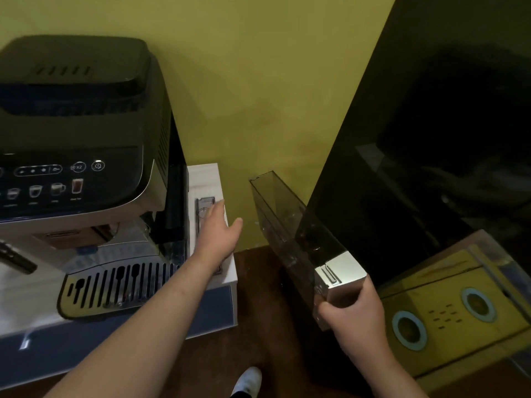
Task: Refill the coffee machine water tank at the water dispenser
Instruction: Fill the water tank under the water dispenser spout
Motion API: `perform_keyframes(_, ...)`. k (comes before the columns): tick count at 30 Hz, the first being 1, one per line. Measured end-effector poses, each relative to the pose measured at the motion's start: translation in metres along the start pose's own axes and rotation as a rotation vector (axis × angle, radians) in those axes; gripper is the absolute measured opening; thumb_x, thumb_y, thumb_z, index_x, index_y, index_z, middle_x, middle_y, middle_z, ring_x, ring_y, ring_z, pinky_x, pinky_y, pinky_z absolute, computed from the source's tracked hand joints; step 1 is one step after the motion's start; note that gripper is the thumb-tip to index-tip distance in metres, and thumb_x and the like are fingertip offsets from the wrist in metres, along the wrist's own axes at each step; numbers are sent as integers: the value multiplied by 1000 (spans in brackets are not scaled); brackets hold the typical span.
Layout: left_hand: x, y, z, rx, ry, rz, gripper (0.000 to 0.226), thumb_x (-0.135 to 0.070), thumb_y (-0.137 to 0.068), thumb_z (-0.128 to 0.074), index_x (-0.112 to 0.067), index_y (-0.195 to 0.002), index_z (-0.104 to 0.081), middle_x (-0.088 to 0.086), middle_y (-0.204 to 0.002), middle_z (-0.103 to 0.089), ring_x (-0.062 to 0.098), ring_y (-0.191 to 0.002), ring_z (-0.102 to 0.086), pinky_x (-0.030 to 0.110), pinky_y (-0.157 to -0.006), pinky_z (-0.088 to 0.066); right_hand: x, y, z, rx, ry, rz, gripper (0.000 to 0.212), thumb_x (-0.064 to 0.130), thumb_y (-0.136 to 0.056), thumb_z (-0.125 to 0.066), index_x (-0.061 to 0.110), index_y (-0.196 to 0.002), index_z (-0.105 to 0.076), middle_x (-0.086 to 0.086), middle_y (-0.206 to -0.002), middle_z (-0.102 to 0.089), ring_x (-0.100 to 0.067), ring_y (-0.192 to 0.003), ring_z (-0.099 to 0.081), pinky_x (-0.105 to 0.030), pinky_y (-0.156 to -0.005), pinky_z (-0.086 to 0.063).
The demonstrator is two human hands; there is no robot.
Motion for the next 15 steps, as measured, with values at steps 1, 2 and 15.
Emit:
perform_keyframes(1,-6,4,3,14,185,52,63,-33,-98,-53,-15,-154,-30,4,-158,-33,23,-145,-30,34,-110,-31,2,3,6,11,-7,4,59,-2,-66,-82,39,-88,-46,19,-90,-55,3,-80,-53,-13,-62,-40)
perform_keyframes(2,-10,9,6,21,357,104,61,-35,-98,-53,-16,-152,-33,3,-155,-38,22,-143,-34,32,-107,-33,4,8,11,25,-17,5,60,-2,-66,-82,39,-91,-46,20,-90,-54,4,-80,-51,-14,-64,-40)
perform_keyframes(15,-36,132,46,108,893,79,52,-55,-96,-35,-19,-105,-71,5,-100,-73,22,-106,-64,39,-90,-44,-7,113,93,210,-79,106,66,0,-56,-84,38,-96,-49,9,-99,-62,-4,-95,-57,-30,-85,-46)
Point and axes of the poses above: each hand's wrist, its own y-axis away from the middle knuckle, its own z-axis out of the back of the hand, x = y × z, the point moved 6 cm from there along -y, towards the middle knuckle
